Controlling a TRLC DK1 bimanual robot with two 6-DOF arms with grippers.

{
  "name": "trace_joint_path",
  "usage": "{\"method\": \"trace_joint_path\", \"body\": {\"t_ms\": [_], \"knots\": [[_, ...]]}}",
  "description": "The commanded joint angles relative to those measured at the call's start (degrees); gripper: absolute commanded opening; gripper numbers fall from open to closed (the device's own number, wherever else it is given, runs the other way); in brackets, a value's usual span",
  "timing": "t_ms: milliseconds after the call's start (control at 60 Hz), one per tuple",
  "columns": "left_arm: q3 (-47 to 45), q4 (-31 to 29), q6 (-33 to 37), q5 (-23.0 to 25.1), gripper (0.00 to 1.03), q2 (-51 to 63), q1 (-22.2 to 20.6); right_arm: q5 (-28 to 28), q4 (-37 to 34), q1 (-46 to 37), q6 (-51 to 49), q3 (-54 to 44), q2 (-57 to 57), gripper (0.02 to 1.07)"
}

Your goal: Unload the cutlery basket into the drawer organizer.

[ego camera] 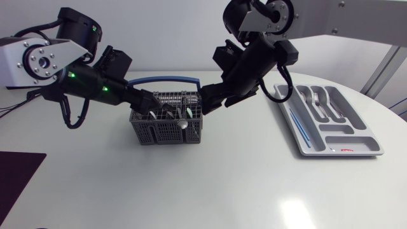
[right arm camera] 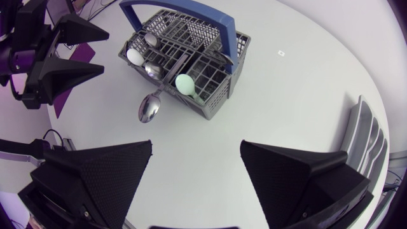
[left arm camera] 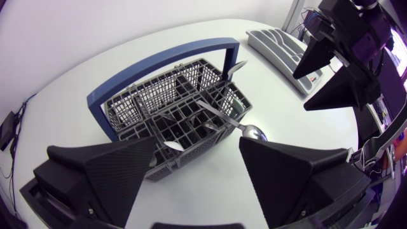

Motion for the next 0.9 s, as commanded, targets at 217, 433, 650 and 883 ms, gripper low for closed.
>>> {"method": "trace_joint_path", "body": {"t_ms": [217,433,650,883], "knots": [[3.2,-2.4,0.6,0.3,0.91,0.0,1.8,0.0,-4.3,2.8,3.0,9.3,6.1,1.02],[0.8,-1.7,2.1,0.4,0.91,-2.3,2.3,0.1,-4.8,4.8,3.8,12.0,8.4,1.02],[-1.2,-1.0,3.3,2.4,0.91,-4.2,2.9,0.4,-5.2,6.9,6.4,14.7,11.2,1.02],[-3.6,0.3,3.7,3.1,0.91,-6.0,3.1,2.6,-6.4,9.0,8.8,18.5,14.3,1.02]]}}
